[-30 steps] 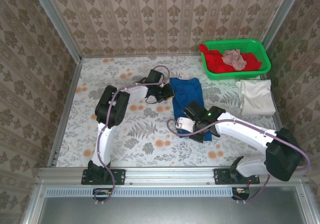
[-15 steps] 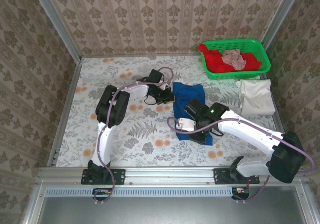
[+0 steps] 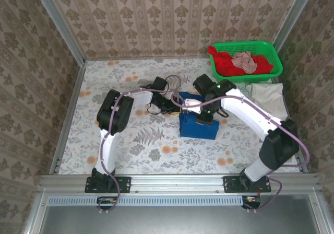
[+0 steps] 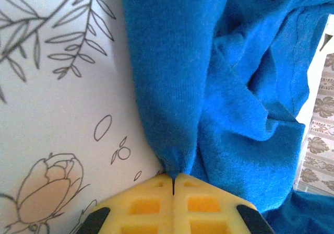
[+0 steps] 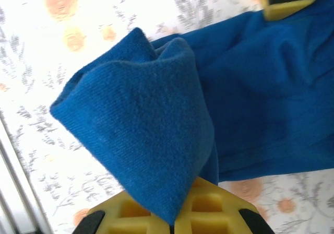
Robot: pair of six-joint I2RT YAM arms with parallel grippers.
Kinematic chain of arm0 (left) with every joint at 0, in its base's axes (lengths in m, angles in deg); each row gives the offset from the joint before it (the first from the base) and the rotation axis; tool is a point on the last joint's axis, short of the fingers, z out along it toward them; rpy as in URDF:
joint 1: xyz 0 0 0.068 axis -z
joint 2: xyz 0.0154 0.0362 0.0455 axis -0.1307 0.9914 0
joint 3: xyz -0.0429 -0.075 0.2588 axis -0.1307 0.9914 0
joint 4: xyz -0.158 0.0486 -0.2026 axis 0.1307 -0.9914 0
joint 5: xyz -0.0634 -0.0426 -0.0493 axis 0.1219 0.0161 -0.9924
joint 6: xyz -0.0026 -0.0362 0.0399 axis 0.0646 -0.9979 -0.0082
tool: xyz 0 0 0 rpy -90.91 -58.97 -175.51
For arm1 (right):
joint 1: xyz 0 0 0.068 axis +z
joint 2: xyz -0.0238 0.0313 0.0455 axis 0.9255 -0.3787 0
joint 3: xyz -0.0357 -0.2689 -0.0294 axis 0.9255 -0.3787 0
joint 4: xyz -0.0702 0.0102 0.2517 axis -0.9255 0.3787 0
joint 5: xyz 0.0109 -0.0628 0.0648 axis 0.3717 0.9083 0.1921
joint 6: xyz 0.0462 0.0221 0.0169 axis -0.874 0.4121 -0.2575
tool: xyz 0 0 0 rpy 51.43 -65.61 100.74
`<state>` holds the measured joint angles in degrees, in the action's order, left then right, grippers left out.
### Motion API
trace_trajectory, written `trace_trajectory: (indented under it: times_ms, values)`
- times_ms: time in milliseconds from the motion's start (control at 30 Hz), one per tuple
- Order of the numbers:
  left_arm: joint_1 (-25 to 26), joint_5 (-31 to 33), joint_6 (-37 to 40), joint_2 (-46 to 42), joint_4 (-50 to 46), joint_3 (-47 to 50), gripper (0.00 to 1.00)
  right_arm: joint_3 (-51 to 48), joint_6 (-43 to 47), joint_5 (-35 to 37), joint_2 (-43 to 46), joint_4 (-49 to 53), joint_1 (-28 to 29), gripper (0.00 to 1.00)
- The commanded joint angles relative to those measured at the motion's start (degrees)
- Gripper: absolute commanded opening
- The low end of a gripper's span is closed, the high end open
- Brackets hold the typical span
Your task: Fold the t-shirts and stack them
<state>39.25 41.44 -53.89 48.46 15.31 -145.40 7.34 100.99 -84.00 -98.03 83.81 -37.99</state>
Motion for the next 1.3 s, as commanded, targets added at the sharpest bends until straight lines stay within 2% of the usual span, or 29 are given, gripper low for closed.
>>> trace_trajectory:
  times_ms: [0,500,900,1100,1267]
  values:
    - [-0.78,2.99,0.89,4.71,-8.17,3.09,0.00,4.96,5.62,2.09,-4.36,-1.30,-1.68,0.00]
    - [-2.83,2.44,3.28,9.47,-12.08,3.20,0.00,24.04,10.30,7.05,-21.91,-4.67,-5.41,0.00]
    - [-3.73,2.63,3.98,8.77,-11.70,4.56,0.00,26.83,9.67,9.75,-29.04,-8.09,-6.42,0.00]
    - [-3.97,2.87,4.08,8.20,-11.33,5.19,0.00,27.98,6.69,12.55,-32.45,-10.39,-6.55,0.00]
    - [-4.01,3.22,3.79,7.50,-10.41,6.14,0.00,28.26,4.63,12.11,-34.56,-12.27,-6.88,0.00]
